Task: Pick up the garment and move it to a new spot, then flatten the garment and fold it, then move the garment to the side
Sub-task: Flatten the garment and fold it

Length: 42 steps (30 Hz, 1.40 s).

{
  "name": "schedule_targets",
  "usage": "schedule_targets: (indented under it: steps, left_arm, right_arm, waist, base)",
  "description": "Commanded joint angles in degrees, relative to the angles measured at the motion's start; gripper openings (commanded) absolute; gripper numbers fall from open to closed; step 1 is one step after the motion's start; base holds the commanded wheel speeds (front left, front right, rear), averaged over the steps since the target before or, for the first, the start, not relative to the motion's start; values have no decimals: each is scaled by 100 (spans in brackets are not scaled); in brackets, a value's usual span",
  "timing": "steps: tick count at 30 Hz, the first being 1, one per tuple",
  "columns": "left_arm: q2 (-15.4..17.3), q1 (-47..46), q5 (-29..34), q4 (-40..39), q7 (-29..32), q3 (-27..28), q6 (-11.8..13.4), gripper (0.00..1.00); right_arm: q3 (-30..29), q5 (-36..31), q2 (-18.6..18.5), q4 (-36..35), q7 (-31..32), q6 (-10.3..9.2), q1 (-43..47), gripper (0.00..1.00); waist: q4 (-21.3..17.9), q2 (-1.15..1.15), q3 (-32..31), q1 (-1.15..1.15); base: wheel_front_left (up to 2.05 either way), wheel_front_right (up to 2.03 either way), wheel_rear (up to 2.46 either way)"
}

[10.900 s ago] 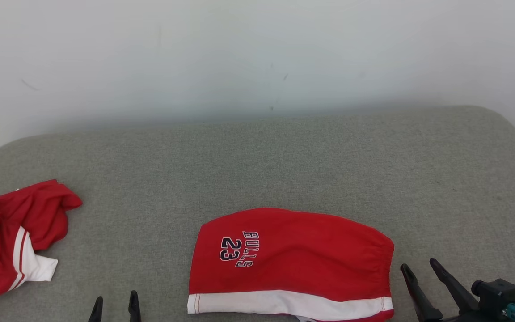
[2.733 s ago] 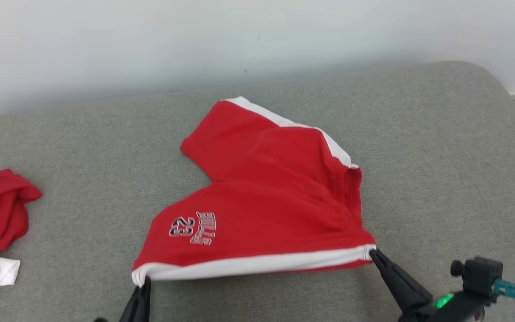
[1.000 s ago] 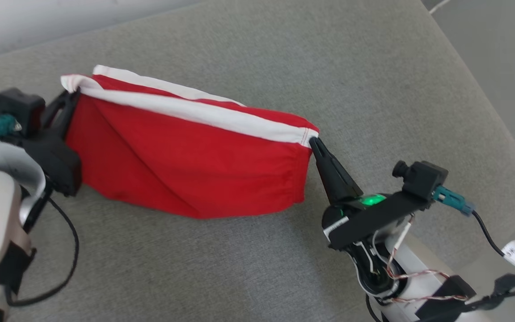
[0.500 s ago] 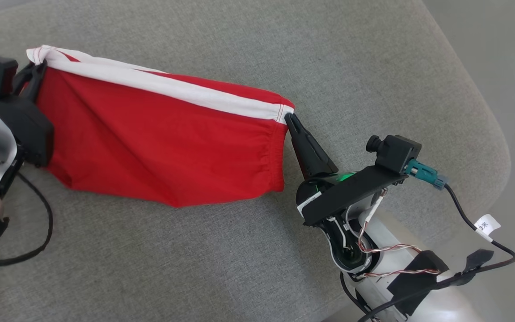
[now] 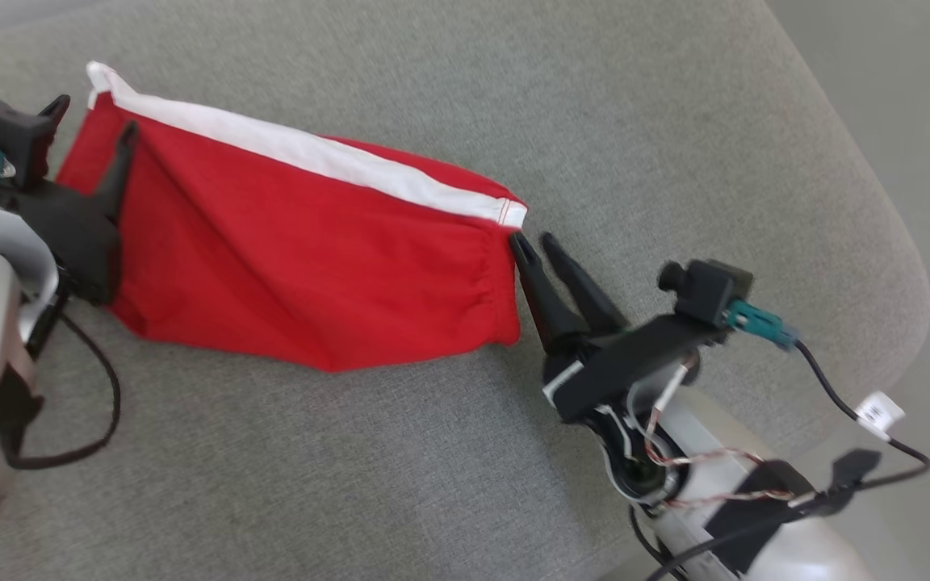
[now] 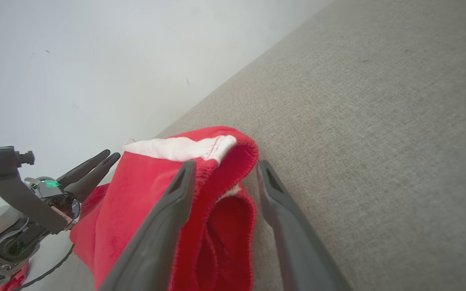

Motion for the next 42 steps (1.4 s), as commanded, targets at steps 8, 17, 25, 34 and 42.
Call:
schedule_targets:
  steps: [8, 17, 25, 34, 42]
  left_arm:
    - [-123, 588, -299, -86, -482, 13, 45, 100]
    - [-24, 1400, -531, -603, -621, 149, 166, 100]
    - [84, 1834, -762, -801, -536, 243, 221, 100]
    - [212, 1952, -862, -887, -293, 214, 225, 100]
    - [338, 2015, -907, -618, 3, 165, 264, 100]
  right_arm:
    - [-538, -651, -445, -377, -16, 3, 843, 100]
    - [-1864, -2506, -304, -1585, -15, 3, 2036, 100]
    - [-2278, -3615, 19, -2272, -16, 3, 2926, 100]
    - [-2216, -3736, 138, -2257, -16, 3, 2914, 100]
    - [-2089, -3689, 243, -2177, -16, 3, 2853, 100]
  waist:
    - [352, -1, -708, 0]
    - [513, -1, -1178, 0]
    - [475, -1, -1261, 0]
    - [278, -1, -1132, 0]
    - [93, -1, -986, 0]
  base:
    - [0, 0, 0]
    - [0, 0, 0]
    - [0, 0, 0]
    - [0, 0, 0]
    - [0, 0, 0]
